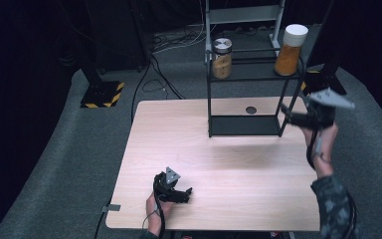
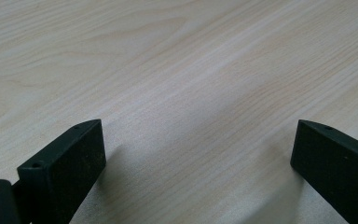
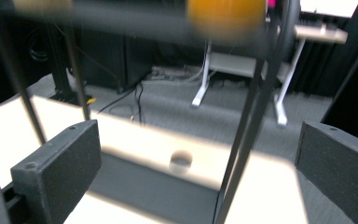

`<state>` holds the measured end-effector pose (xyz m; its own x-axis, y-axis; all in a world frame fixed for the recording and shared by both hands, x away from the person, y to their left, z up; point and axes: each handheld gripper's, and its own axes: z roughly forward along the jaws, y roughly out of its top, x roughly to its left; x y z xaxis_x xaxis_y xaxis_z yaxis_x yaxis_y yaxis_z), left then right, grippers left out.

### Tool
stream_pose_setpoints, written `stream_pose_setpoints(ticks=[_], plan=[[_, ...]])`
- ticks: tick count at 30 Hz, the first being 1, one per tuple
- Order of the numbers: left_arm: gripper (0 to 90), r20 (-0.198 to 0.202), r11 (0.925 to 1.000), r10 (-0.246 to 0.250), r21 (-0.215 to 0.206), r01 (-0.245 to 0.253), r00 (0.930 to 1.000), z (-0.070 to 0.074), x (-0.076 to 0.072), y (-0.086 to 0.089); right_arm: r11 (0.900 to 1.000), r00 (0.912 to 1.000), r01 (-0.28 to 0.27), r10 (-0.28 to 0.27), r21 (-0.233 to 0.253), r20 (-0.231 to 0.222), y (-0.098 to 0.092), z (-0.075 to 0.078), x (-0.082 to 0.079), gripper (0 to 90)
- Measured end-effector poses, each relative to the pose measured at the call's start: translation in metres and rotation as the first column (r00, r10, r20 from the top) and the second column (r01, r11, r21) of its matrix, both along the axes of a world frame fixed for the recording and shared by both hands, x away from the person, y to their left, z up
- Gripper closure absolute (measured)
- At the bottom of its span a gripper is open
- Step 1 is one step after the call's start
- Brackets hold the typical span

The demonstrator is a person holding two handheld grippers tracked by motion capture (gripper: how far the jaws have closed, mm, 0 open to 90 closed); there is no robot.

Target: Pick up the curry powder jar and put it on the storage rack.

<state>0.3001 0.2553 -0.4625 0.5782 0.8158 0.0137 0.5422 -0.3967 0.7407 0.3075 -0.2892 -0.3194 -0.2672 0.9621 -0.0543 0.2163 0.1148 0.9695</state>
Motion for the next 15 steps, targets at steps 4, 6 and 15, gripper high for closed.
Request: stream_pose_setpoints(ticks=[4,6,15], plan=[[2.3,-0.001,1.0000,0.001,0.000,-0.001,1.0000,0.000,0.000,0.000,0.999,0.9962,0.029,-0.026,0.032,-0.083,-0.007,-0.062,-0.035,0.0],[2.2,0.000,1.0000,0.001,0.001,-0.001,1.0000,0.000,0.000,0.000,0.998,0.9937,0.038,-0.033,0.043,-0.107,-0.008,-0.076,-0.044,0.0],[2.2,-0.003,1.0000,0.007,0.000,-0.007,1.0000,0.000,0.000,-0.001,0.994,0.9479,0.104,-0.087,0.041,-0.306,0.001,-0.158,-0.088,0.0]])
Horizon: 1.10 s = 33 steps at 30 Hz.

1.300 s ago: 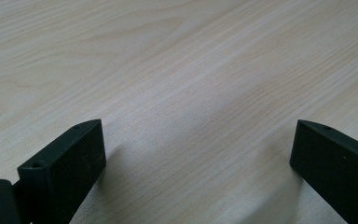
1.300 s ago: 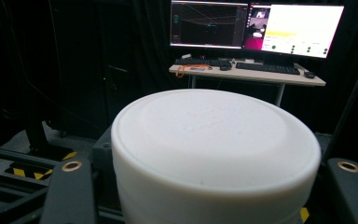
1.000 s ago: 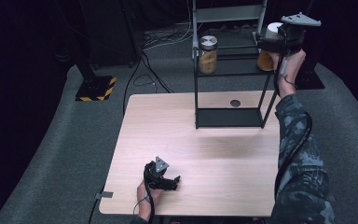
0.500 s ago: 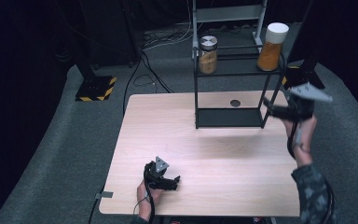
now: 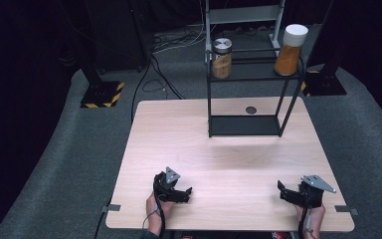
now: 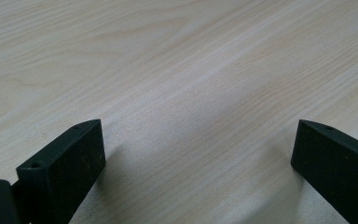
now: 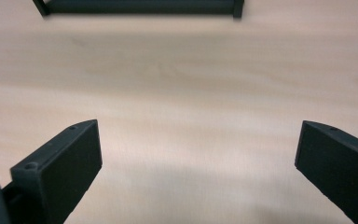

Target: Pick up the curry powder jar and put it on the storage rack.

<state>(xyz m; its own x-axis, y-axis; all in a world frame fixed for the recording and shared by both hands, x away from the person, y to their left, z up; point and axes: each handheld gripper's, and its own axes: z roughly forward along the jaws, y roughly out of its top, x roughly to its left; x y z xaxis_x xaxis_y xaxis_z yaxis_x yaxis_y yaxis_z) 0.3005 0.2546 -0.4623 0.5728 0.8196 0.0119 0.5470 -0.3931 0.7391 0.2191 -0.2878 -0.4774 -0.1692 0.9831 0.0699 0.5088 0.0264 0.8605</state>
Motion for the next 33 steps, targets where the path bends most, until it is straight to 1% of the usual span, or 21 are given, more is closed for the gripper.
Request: stream_pose_setpoints(ticks=[1,2,3,4,5,6,8,10,11,13,19,22,26,30,33], plan=[[2.2,0.000,1.0000,0.000,-0.001,0.000,1.0000,0.000,0.000,0.000,1.000,0.9999,0.002,-0.002,0.000,0.013,0.001,-0.001,-0.003,0.0],[2.2,0.000,1.0000,0.000,-0.001,0.000,1.0000,0.000,0.000,0.000,1.000,1.0000,-0.006,0.006,0.003,0.003,0.000,-0.001,-0.003,0.0],[2.2,0.000,1.0000,0.000,-0.001,0.000,1.0000,0.000,0.000,0.000,1.000,1.0000,-0.006,0.006,0.003,0.003,0.000,-0.001,-0.003,0.0],[2.1,0.001,1.0000,0.000,0.000,0.000,1.0000,0.000,0.000,0.000,0.999,0.9994,-0.028,0.028,-0.021,-0.019,0.001,0.002,-0.002,0.0],[2.1,0.001,1.0000,0.001,0.000,-0.001,1.0000,0.000,0.000,0.000,0.999,0.9994,-0.028,0.028,-0.021,-0.019,0.001,0.002,-0.002,0.0],[2.1,0.001,1.0000,0.002,0.001,-0.002,1.0000,0.000,0.000,0.000,0.999,0.9993,-0.032,0.031,-0.034,-0.022,0.003,0.003,-0.002,0.0],[2.1,0.002,1.0000,0.003,0.001,-0.003,1.0000,0.000,-0.001,0.000,0.998,0.9983,-0.050,0.049,-0.037,-0.032,0.002,0.004,-0.001,0.0],[2.2,0.003,1.0000,0.002,0.002,-0.002,1.0000,0.000,-0.001,0.000,0.996,0.9964,-0.073,0.070,-0.055,-0.048,0.003,0.006,0.002,0.0],[2.2,0.003,1.0000,0.002,0.002,-0.002,1.0000,0.000,-0.001,0.000,0.996,0.9964,-0.073,0.070,-0.055,-0.048,0.003,0.006,0.002,0.0],[2.2,0.003,1.0000,0.002,0.002,-0.002,1.0000,0.000,-0.001,-0.001,0.994,0.9955,-0.078,0.074,-0.070,-0.058,0.006,0.007,0.004,0.0],[2.1,0.004,1.0000,0.001,0.002,-0.001,1.0000,0.000,-0.001,-0.001,0.995,0.9959,-0.075,0.071,-0.070,-0.056,0.006,0.007,0.004,0.0],[2.1,0.004,1.0000,0.000,0.003,0.000,1.0000,0.000,-0.001,-0.001,0.993,0.9931,-0.094,0.088,-0.076,-0.077,0.006,0.009,0.008,0.0],[2.1,0.003,1.0000,0.000,0.003,0.000,1.0000,0.000,-0.001,0.000,0.991,0.9922,-0.097,0.090,-0.091,-0.087,0.008,0.010,0.009,0.0],[2.1,0.003,1.0000,-0.001,0.001,0.001,1.0000,0.000,0.000,0.000,0.991,0.9914,-0.101,0.093,-0.083,-0.092,0.007,0.011,0.010,0.0],[2.1,0.002,1.0000,-0.001,0.001,0.001,1.0000,0.000,0.000,0.000,0.991,0.9893,-0.109,0.101,-0.072,-0.105,0.004,0.012,0.013,0.1]])
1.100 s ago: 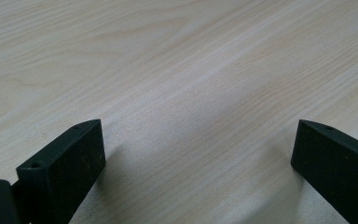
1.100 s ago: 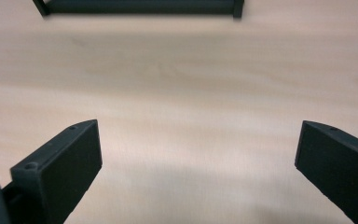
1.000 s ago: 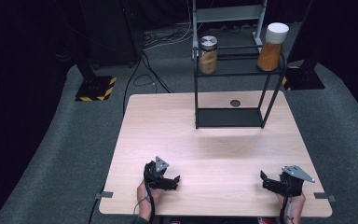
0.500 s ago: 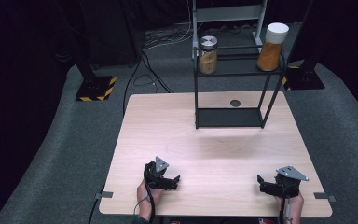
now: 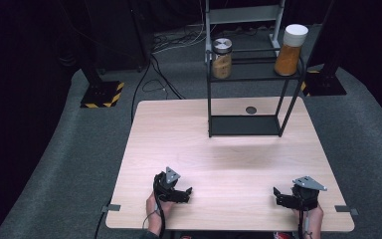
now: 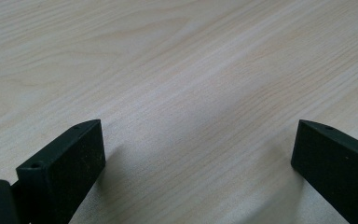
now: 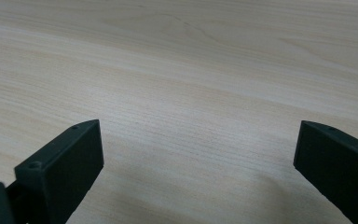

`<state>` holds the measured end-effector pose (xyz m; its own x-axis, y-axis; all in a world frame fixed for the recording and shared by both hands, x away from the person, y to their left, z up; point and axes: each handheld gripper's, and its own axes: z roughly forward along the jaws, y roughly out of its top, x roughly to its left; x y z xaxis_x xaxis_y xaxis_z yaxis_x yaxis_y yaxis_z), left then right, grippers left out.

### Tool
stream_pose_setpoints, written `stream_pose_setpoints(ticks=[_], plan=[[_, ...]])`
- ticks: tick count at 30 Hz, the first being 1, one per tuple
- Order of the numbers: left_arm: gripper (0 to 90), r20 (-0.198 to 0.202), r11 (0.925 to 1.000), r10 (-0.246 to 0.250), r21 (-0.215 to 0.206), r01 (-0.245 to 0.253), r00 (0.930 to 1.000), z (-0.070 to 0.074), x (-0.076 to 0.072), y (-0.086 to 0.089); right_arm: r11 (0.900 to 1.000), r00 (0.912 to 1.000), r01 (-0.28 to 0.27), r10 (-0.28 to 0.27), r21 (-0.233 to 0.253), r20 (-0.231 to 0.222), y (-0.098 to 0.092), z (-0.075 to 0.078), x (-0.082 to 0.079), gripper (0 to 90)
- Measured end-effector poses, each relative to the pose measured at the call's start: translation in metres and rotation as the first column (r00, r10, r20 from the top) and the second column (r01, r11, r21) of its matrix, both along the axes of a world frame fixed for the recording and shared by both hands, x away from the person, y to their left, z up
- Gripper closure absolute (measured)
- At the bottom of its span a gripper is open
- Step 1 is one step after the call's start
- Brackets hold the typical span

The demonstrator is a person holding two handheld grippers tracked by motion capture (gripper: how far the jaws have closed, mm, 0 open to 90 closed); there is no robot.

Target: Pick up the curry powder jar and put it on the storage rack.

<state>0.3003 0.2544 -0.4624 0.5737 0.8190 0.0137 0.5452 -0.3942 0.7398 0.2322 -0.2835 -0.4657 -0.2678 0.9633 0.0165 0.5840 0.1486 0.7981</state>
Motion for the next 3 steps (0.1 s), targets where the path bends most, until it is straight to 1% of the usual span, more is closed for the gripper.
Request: stream_pose_setpoints(ticks=[3], plan=[[2.0,0.002,1.0000,0.003,0.002,-0.003,1.0000,0.0000,-0.0005,-0.0005,1.000,0.9997,-0.016,0.015,-0.004,-0.020,-0.0008,0.0017,0.0043,0.9]])
